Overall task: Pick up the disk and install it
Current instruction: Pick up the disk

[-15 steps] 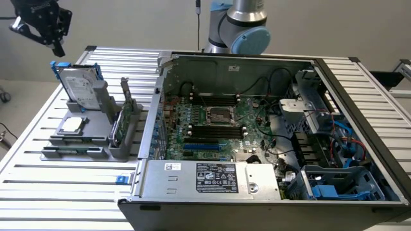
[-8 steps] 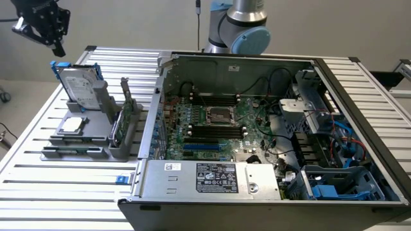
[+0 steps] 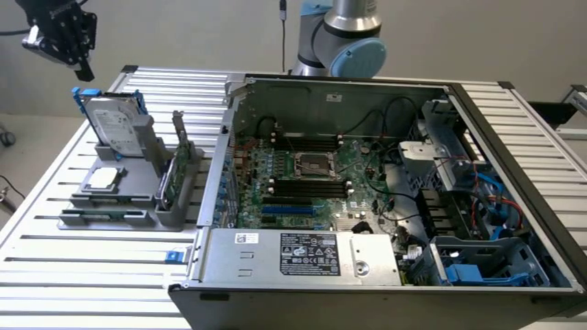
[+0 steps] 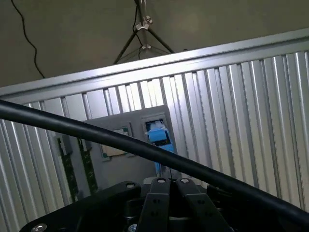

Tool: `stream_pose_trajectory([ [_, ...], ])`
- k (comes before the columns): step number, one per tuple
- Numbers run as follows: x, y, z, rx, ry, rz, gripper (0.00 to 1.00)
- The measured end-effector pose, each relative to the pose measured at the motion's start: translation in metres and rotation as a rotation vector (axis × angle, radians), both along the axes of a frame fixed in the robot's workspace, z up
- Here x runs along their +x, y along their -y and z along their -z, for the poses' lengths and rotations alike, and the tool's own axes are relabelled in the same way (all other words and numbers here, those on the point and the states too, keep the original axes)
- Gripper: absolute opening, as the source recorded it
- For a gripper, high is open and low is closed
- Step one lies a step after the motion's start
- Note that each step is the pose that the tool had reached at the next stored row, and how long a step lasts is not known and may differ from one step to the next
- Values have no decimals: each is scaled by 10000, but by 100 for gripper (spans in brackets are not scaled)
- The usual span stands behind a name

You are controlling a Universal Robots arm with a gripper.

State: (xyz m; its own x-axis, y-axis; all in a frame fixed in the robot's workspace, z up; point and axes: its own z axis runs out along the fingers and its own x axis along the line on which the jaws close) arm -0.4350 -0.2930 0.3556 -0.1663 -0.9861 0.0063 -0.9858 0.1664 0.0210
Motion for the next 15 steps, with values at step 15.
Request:
stream_pose_trajectory([
  [15, -14, 0, 53, 6, 2, -2412, 47],
])
